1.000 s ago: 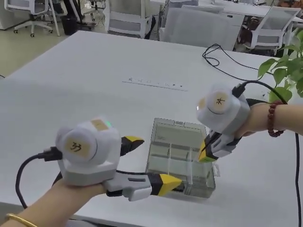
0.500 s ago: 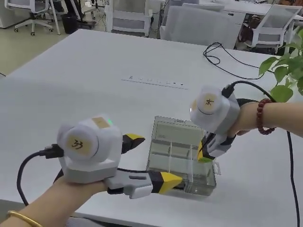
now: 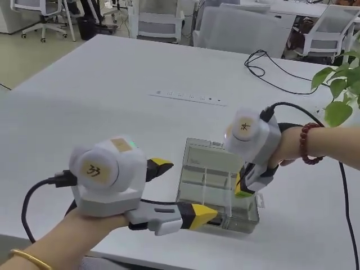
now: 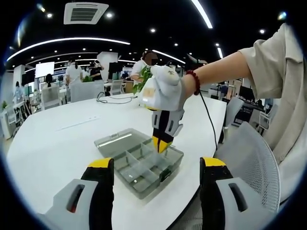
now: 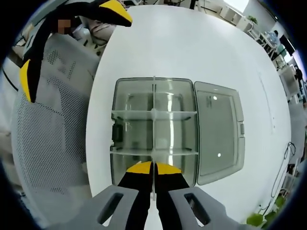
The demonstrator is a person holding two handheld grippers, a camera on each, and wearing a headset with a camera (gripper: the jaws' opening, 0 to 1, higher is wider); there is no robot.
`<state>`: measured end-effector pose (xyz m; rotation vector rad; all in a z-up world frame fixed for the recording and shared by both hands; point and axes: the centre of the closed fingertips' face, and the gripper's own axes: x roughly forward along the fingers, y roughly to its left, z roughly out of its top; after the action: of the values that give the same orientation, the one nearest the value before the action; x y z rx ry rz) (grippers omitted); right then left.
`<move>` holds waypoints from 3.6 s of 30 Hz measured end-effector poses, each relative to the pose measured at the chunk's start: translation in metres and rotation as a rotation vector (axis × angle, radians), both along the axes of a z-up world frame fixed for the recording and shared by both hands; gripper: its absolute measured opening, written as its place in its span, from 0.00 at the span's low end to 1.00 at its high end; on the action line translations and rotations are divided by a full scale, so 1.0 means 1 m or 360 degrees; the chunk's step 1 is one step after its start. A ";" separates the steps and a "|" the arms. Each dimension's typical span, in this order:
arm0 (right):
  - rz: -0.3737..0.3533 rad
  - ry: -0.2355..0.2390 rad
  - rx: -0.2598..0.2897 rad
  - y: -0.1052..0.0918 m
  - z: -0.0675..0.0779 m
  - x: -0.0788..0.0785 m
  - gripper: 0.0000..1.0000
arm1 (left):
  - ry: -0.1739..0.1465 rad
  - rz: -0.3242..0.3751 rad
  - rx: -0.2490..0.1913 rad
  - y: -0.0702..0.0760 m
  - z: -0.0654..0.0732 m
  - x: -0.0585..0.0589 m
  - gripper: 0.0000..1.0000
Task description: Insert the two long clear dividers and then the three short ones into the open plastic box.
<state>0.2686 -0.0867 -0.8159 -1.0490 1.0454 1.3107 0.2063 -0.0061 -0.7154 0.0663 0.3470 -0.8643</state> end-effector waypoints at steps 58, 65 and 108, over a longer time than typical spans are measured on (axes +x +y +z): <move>-0.0662 -0.0228 0.0859 -0.014 0.057 -0.014 0.49 | 0.0055 0.0095 0.0148 0.025 0.001 0.014 0.84; -0.0768 -0.0258 0.1017 -0.019 0.066 -0.027 0.63 | 0.0052 0.0123 0.0151 0.030 0.002 0.015 0.89; -0.0964 -0.0352 0.1230 -0.008 0.060 -0.037 1.00 | 0.0094 0.0143 0.0271 0.023 -0.015 0.024 1.00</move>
<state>0.2318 -0.0950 -0.7560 -0.2420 0.5304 0.9300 0.2308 0.0171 -0.7301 0.1818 0.4752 -0.7476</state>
